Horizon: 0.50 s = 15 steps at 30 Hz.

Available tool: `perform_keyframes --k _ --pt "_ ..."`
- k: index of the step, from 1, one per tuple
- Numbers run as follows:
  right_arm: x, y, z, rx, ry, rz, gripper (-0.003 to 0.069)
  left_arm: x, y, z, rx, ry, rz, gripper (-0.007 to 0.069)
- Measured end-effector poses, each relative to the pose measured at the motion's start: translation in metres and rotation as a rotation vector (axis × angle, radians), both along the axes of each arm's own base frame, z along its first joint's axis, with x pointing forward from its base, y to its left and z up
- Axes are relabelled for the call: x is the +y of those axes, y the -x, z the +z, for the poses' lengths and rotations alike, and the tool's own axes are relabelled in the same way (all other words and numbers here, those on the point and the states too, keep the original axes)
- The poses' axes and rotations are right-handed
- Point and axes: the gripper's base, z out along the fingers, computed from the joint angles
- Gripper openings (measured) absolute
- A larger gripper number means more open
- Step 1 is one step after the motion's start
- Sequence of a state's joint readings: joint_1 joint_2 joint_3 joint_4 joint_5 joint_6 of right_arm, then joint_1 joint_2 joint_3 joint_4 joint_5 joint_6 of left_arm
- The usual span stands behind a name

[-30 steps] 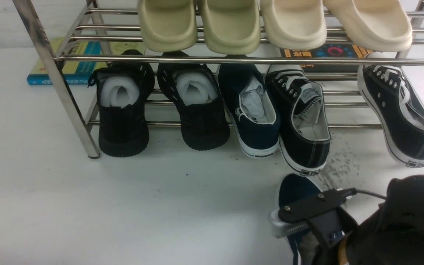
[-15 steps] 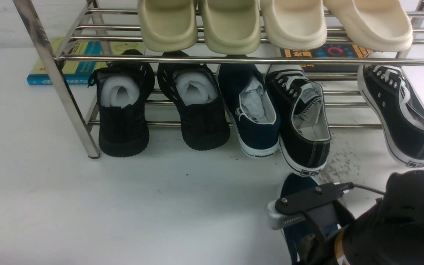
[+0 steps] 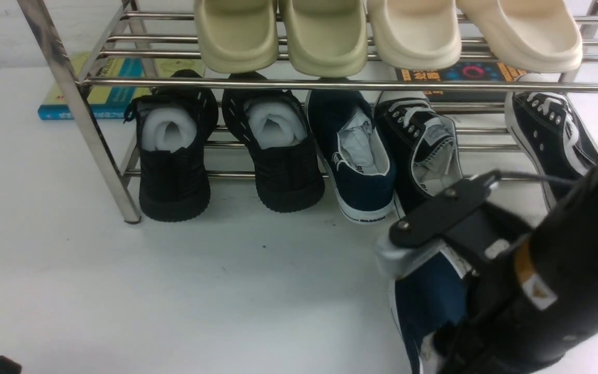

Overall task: Take the shoes off the shelf with your hand on the white table.
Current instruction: 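Grasp a shoe standing on the lower shelf of the shoe rack with the left gripper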

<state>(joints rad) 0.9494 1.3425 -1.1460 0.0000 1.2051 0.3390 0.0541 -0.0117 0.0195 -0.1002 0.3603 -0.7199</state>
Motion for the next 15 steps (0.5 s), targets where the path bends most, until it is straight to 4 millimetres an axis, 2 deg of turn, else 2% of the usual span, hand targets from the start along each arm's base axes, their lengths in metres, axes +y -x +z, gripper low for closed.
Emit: perform_keyframes --k 1,3,6,7,12,15 --pt "-0.009 0.000 0.016 -0.069 -0.010 0.013 0.0348 -0.004 0.000 0.000 -0.007 0.209 0.014 0.0239" --pt "-0.020 -0.002 0.031 -0.140 -0.022 -0.003 0.0216 -0.007 0.000 0.001 -0.010 0.395 0.029 0.0239" --pt "-0.040 -0.010 0.043 -0.208 -0.021 -0.070 0.0034 -0.009 -0.001 0.003 -0.021 0.514 0.041 0.0239" --pt "-0.048 -0.015 0.045 -0.220 -0.014 -0.104 0.0001 -0.009 -0.001 0.003 -0.025 0.523 0.043 0.0239" --pt "-0.076 -0.041 0.046 -0.242 -0.006 -0.270 -0.0015 -0.008 -0.001 0.004 -0.032 0.533 0.047 0.0239" --pt "-0.097 -0.066 0.045 -0.298 -0.030 -0.384 -0.0015 -0.008 -0.001 0.004 -0.032 0.533 0.047 0.0239"
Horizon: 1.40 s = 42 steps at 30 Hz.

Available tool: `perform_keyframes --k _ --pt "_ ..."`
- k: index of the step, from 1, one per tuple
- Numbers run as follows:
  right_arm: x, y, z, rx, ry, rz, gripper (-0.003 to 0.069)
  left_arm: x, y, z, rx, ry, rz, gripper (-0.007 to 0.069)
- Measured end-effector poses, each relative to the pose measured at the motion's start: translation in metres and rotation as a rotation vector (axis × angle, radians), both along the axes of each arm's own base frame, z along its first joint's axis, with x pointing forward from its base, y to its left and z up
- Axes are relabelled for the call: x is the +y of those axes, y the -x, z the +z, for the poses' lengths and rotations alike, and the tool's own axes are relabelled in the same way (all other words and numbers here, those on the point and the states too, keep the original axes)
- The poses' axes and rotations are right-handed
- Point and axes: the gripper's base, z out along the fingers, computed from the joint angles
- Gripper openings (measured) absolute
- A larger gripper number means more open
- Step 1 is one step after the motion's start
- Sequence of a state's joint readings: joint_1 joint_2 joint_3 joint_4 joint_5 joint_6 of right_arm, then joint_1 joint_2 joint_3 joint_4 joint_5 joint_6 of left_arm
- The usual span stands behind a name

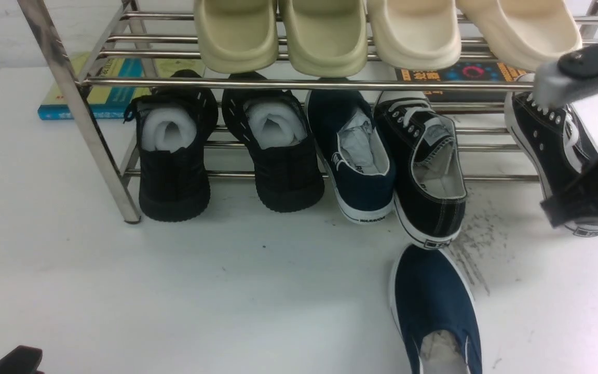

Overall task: Take the shoes off the shelf with your hand on the white table.
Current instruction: 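Grasp a shoe standing on the lower shelf of the shoe rack with the left gripper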

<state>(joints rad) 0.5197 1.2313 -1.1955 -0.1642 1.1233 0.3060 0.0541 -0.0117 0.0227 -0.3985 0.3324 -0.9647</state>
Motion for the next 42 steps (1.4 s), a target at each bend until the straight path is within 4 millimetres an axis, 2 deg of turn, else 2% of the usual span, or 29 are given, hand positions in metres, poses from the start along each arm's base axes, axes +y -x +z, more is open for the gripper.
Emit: perform_keyframes --k 4,7,9,12,13,14,15,16,20,21,23,26,29,32,33,35,36,38,41,42 --pt "-0.020 -0.032 -0.006 -0.073 -0.034 -0.107 -0.0015 0.000 0.000 0.000 0.000 0.000 0.000 0.0239" --pt "-0.028 -0.049 -0.013 -0.099 -0.044 -0.147 -0.0015 0.000 0.000 0.001 -0.013 -0.005 0.004 0.0238" --pt "-0.030 -0.059 -0.018 -0.117 -0.053 -0.158 -0.0015 0.000 0.000 0.008 -0.032 -0.069 -0.012 0.0229" --pt "-0.027 -0.078 -0.033 -0.120 -0.044 -0.145 -0.0015 -0.002 0.006 0.037 -0.097 -0.296 -0.079 0.0191" --pt "-0.026 -0.080 -0.034 -0.121 -0.044 -0.143 -0.0015 -0.002 0.007 0.040 -0.107 -0.296 -0.078 0.0187" --pt "-0.022 -0.091 -0.041 -0.120 -0.042 -0.136 -0.0015 -0.005 0.012 0.064 -0.141 -0.401 -0.116 0.0147" --pt "-0.021 -0.095 -0.044 -0.116 -0.041 -0.135 -0.0015 -0.006 0.014 0.077 -0.144 -0.434 -0.134 0.0127" --pt "-0.021 -0.096 -0.043 -0.120 -0.042 -0.134 -0.0015 -0.006 0.014 0.079 -0.142 -0.442 -0.139 0.0117" --pt "-0.013 -0.122 -0.045 -0.140 -0.047 -0.130 -0.0015 -0.013 0.002 0.116 0.077 -0.571 -0.345 0.0020" --pt "-0.012 -0.123 -0.044 -0.144 -0.049 -0.130 -0.0015 -0.014 0.001 0.117 0.090 -0.576 -0.356 0.0017" --pt "-0.011 -0.132 -0.039 -0.170 -0.038 -0.124 -0.0015 -0.017 -0.015 0.129 0.251 -0.626 -0.509 0.0004" --pt "-0.010 -0.140 -0.037 -0.202 -0.016 -0.113 -0.0015 -0.017 -0.039 0.141 0.354 -0.671 -0.627 0.0003" --pt "-0.010 -0.143 -0.039 -0.212 -0.005 -0.107 -0.0015 -0.016 -0.060 0.148 0.394 -0.699 -0.688 0.0012" --pt "-0.010 -0.150 -0.045 -0.225 0.000 -0.104 -0.0015 -0.017 -0.094 0.156 0.412 -0.726 -0.763 0.0057" --pt "-0.011 -0.150 -0.045 -0.225 -0.001 -0.105 -0.0015 -0.017 -0.096 0.156 0.411 -0.726 -0.767 0.0060" --pt "-0.013 -0.156 -0.047 -0.250 -0.012 -0.110 -0.0015 -0.018 -0.116 0.159 0.413 -0.713 -0.807 0.0108" --pt "-0.014 -0.157 -0.047 -0.260 -0.014 -0.111 -0.0015 -0.018 -0.119 0.159 0.414 -0.712 -0.817 0.0124" --pt "-0.018 -0.164 -0.048 -0.295 -0.028 -0.118 -0.0013 -0.021 -0.140 0.159 0.428 -0.678 -0.863 0.0200" --pt "-0.022 -0.170 -0.050 -0.304 -0.031 -0.128 -0.0013 -0.030 -0.159 0.158 0.422 -0.666 -0.930 0.0285" --pt "-0.021 -0.170 -0.050 -0.304 -0.031 -0.128 -0.0013 -0.032 -0.160 0.158 0.421 -0.666 -0.936 0.0289"
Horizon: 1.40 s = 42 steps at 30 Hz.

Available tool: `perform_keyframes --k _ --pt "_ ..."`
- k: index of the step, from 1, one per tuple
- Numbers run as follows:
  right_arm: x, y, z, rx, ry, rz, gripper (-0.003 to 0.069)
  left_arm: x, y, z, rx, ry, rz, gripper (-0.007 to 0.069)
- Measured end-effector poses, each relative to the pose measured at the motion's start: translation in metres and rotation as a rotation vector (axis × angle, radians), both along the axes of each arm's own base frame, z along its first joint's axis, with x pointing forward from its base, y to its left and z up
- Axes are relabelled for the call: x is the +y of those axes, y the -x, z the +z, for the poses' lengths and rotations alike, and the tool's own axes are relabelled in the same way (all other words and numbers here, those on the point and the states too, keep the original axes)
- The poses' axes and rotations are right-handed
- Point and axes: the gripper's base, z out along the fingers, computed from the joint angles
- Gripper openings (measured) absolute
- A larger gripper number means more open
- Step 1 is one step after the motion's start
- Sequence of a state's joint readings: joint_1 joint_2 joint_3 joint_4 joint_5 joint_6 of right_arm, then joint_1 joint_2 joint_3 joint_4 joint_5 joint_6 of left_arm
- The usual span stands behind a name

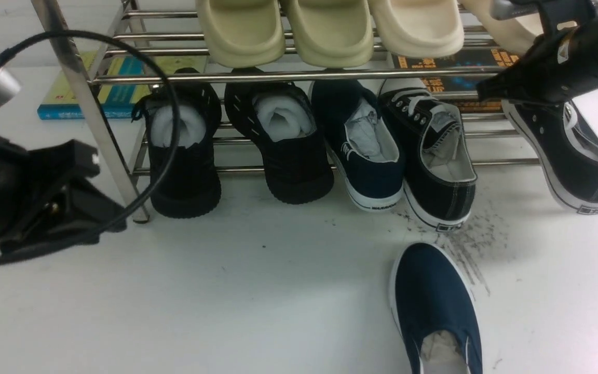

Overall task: Take the shoes off the shelf with your hand on the white table.
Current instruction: 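Grasp a shoe standing on the lower shelf of the shoe rack with the left gripper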

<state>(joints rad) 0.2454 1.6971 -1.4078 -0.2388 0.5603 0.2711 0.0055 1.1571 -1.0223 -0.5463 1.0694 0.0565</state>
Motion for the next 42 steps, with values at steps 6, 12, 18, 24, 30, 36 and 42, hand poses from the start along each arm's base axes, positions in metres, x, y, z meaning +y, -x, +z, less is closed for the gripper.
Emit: perform_keyframes --k 6,12,18,24,30,36,42 --pt "0.001 -0.006 -0.002 0.028 -0.004 -0.012 -0.0011 -0.073 -0.028 0.005 -0.035 0.029 -0.185 0.0347" --pt "0.001 -0.006 -0.002 0.034 -0.009 -0.014 -0.0010 -0.137 -0.057 -0.013 -0.028 -0.006 -0.181 0.0367" --pt "0.001 -0.006 -0.001 0.038 -0.011 -0.017 -0.0007 -0.191 -0.087 -0.022 -0.082 -0.046 -0.228 0.0465" --pt "0.001 -0.006 -0.001 0.040 -0.014 -0.017 -0.0004 -0.214 -0.112 -0.031 -0.142 -0.019 -0.215 0.0548" --pt "0.001 -0.006 -0.001 0.038 -0.014 -0.017 -0.0003 -0.220 -0.124 -0.044 -0.168 -0.003 -0.178 0.0557" --pt "0.001 -0.006 -0.001 0.038 -0.014 -0.017 0.0001 -0.225 -0.132 -0.056 -0.177 0.008 -0.159 0.0557" --pt "0.002 -0.006 -0.001 0.039 -0.014 -0.017 0.0003 -0.229 -0.139 -0.067 -0.193 0.016 -0.144 0.0552"
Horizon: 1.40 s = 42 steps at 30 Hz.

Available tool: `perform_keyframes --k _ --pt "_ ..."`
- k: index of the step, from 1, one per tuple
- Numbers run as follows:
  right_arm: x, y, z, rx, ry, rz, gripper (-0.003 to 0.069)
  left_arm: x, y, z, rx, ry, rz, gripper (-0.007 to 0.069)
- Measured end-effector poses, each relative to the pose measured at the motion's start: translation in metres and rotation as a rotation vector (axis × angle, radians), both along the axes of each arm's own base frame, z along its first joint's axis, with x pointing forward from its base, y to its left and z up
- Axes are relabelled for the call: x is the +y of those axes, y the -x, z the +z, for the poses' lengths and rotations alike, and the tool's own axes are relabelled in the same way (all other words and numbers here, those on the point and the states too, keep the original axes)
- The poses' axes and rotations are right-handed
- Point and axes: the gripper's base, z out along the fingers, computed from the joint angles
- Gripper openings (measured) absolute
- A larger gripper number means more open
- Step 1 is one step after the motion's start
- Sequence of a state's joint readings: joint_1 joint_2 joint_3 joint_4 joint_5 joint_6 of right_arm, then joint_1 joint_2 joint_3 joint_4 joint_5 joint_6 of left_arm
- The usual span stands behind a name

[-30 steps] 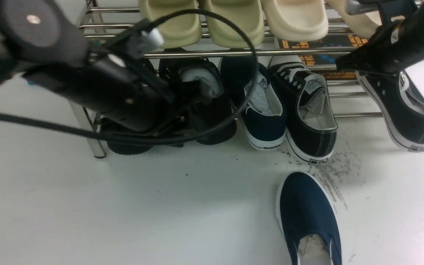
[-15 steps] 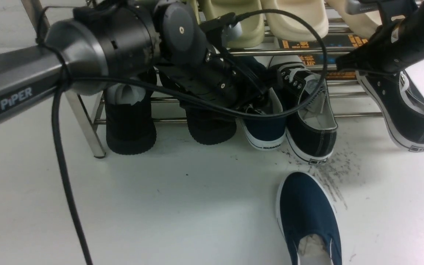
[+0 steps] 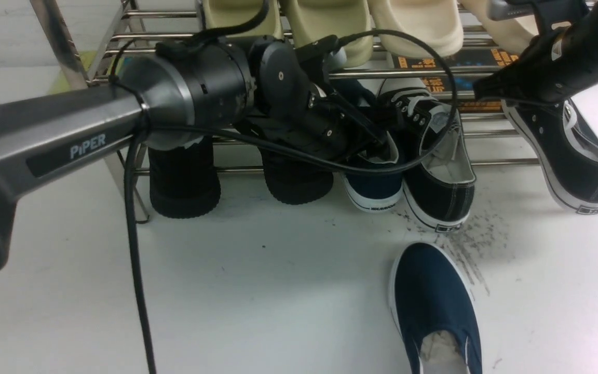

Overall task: Take the shoes off the shelf with your hand on the white table.
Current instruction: 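Grasp a shoe standing on the lower shelf of the shoe rack with the left gripper, then set the held shoe down on the floor in front of the rack with the left gripper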

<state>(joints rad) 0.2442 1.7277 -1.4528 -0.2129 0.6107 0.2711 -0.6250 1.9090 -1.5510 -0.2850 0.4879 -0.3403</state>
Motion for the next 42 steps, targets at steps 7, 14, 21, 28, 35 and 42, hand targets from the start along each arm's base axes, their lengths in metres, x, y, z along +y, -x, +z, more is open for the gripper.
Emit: perform_keyframes --k 7,14,21,28,35,42 --pt "0.000 0.000 0.000 -0.001 0.001 0.000 0.0006 -0.005 -0.009 -0.015 -0.011 0.013 0.020 0.0490" --pt "0.000 0.000 0.000 -0.005 0.000 0.001 0.0009 -0.007 -0.011 -0.020 0.001 0.028 0.034 0.0379" --pt "0.000 0.000 0.000 -0.005 -0.002 0.001 0.0009 -0.004 -0.013 -0.026 0.050 0.036 0.071 0.0067" --pt "0.000 0.000 0.000 -0.005 -0.005 0.000 0.0012 0.007 0.000 0.001 0.064 0.029 0.068 0.0057" --pt "0.000 -0.001 0.001 -0.010 -0.005 0.002 0.0017 0.021 0.023 0.039 0.071 -0.001 0.029 0.0057" --pt "0.001 -0.001 0.001 -0.015 -0.006 0.002 0.0020 0.027 0.032 0.048 0.082 -0.042 0.011 0.0053"
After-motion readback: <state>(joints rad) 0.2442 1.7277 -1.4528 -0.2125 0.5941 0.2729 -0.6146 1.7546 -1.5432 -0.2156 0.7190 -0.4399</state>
